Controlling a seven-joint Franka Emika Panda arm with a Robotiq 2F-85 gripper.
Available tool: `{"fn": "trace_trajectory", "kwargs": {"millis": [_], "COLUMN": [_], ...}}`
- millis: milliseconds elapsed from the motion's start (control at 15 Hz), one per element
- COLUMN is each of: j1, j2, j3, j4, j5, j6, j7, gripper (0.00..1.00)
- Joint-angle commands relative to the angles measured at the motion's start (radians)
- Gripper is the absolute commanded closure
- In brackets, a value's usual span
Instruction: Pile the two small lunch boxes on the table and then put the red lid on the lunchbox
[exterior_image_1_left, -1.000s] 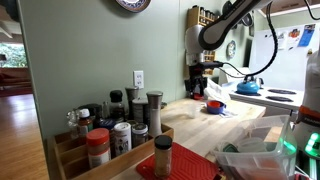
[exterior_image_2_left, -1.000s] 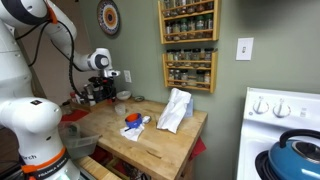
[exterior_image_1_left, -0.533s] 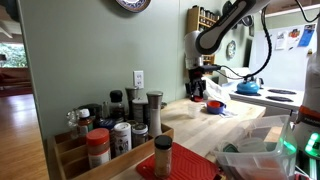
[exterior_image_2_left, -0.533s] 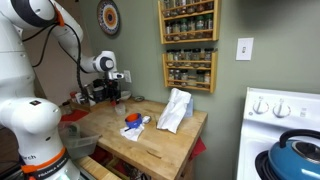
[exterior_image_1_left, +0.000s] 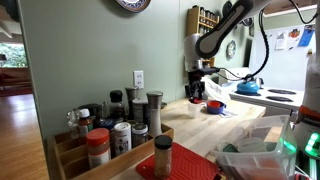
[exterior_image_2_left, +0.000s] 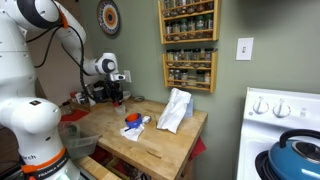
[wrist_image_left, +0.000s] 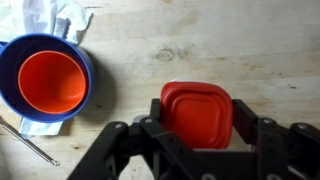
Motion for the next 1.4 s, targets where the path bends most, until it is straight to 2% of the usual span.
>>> {"fn": "trace_trajectory", "kwargs": {"millis": [0, 1333], "j1": [0.005, 0.003], "j2": [0.021, 0.052], "j3": [-0.009, -0.022], "j4": [0.001, 0.006], "j5": [-0.018, 0.002], "j6": [0.031, 0.052], "j7": [0.006, -0.012], "gripper": [0.54, 0.54]}}
